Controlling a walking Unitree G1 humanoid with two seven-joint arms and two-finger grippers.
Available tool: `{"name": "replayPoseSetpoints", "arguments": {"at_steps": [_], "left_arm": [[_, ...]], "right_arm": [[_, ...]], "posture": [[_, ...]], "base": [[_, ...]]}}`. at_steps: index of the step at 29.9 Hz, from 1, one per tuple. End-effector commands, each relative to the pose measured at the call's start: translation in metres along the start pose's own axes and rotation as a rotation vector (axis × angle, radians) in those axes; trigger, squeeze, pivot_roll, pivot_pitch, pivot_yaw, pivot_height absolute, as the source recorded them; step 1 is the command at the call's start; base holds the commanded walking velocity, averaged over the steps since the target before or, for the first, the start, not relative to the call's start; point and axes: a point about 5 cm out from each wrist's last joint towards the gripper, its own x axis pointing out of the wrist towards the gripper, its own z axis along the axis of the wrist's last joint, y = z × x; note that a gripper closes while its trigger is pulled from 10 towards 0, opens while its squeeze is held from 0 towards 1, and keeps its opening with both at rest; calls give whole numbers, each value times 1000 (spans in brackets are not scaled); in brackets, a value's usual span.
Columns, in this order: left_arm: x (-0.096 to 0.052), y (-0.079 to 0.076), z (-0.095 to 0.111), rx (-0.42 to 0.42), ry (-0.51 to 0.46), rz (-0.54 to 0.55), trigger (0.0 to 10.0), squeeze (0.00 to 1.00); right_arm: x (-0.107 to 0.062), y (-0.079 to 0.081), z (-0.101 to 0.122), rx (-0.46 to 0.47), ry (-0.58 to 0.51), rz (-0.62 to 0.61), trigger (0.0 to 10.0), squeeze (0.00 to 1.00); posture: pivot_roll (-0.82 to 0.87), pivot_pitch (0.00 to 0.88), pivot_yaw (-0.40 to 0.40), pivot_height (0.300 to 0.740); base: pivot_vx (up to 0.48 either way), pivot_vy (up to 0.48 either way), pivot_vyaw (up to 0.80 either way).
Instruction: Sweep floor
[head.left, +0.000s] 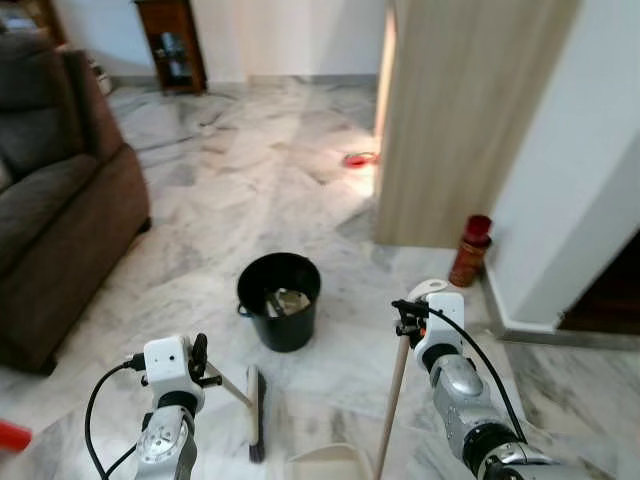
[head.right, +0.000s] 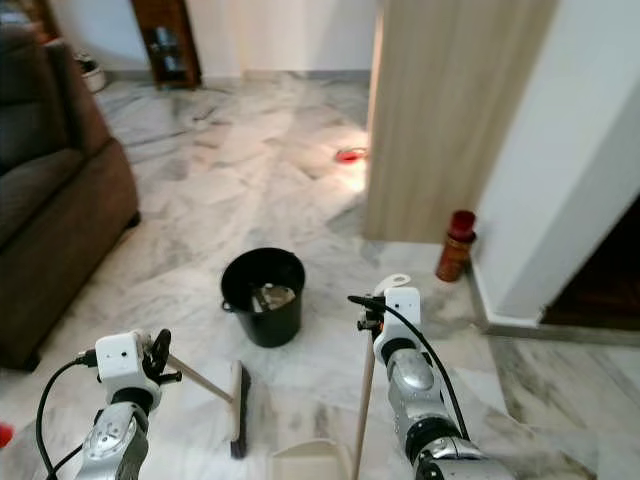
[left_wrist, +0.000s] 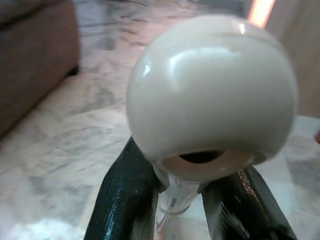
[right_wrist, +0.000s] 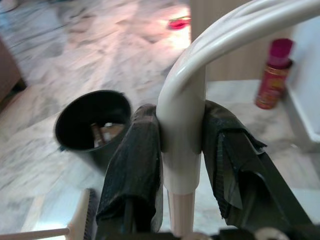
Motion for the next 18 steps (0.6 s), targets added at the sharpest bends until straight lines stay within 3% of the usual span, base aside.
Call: {"name": "replayPoseSetpoints", "arguments": {"at_steps": [1,10,18], "left_arm": [[-3,-4,-11,-16,57,-22,10000,0],[-3,-7,-11,-22,52,-40,10000,0],[-1,-7,-10,-23,47,-45,10000,0]], "right_arm": [[1,3,3,20,-21,5,10000,0],[6,6,17,35,-89,18,10000,0],[13,14,45,52,-216,75,10000,0]], "posture": [[7,0,24,740],[8,0,30,740],[10,0,29,740]], "base": [[0,0,-800],[0,0,-788],[0,0,-787]]}}
